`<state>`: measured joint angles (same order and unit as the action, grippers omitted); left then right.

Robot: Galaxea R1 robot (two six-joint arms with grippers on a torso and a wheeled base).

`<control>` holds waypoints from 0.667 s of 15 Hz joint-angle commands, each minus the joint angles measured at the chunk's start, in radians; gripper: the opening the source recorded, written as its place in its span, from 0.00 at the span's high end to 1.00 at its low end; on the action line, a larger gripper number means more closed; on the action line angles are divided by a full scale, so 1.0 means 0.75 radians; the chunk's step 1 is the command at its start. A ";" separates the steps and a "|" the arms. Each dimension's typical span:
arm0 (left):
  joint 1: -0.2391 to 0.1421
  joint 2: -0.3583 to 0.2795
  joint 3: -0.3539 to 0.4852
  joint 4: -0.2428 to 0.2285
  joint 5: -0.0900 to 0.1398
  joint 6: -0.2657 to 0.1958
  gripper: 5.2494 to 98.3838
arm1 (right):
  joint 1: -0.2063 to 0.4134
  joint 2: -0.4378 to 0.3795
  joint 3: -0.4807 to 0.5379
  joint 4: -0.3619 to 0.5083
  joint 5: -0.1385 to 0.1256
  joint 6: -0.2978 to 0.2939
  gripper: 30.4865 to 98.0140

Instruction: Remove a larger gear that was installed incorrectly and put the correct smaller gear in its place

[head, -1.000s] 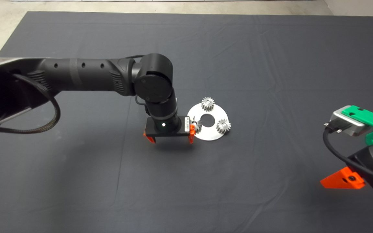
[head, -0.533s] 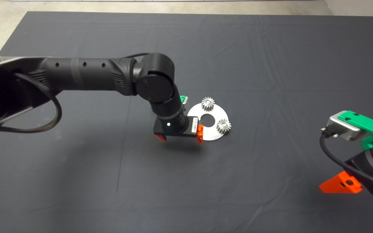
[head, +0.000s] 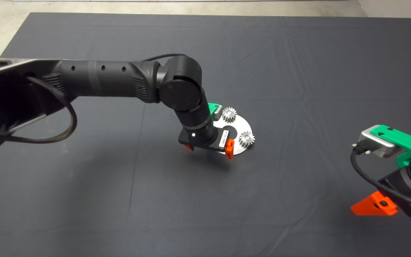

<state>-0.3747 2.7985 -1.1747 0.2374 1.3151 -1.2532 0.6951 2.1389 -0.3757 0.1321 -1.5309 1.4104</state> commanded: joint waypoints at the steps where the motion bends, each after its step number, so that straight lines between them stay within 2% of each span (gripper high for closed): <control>1: -0.026 0.013 -0.021 0.080 0.016 0.043 0.00 | 0.016 0.005 0.000 0.043 -0.158 -0.003 0.01; 3: -0.024 0.032 -0.016 0.114 0.024 0.057 0.00 | 0.016 0.005 0.000 0.043 -0.158 -0.003 0.01; 5: -0.020 0.037 -0.012 0.135 0.058 0.059 0.00 | 0.016 0.001 0.000 0.043 -0.158 -0.003 0.01; 8: -0.018 0.037 -0.016 0.190 0.136 0.061 0.00 | 0.016 -0.008 -0.002 0.043 -0.160 -0.003 0.01; 9: -0.020 0.037 -0.014 0.205 0.155 0.061 0.00 | 0.016 -0.006 -0.002 0.043 -0.160 -0.003 0.01; 10: -0.018 0.037 -0.019 0.209 0.157 0.061 0.00 | 0.016 -0.006 -0.002 0.043 -0.160 -0.003 0.01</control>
<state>-0.3743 2.8259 -1.1911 0.3546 1.3918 -1.2144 0.6951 2.1387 -0.3766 0.1321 -1.5321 1.4104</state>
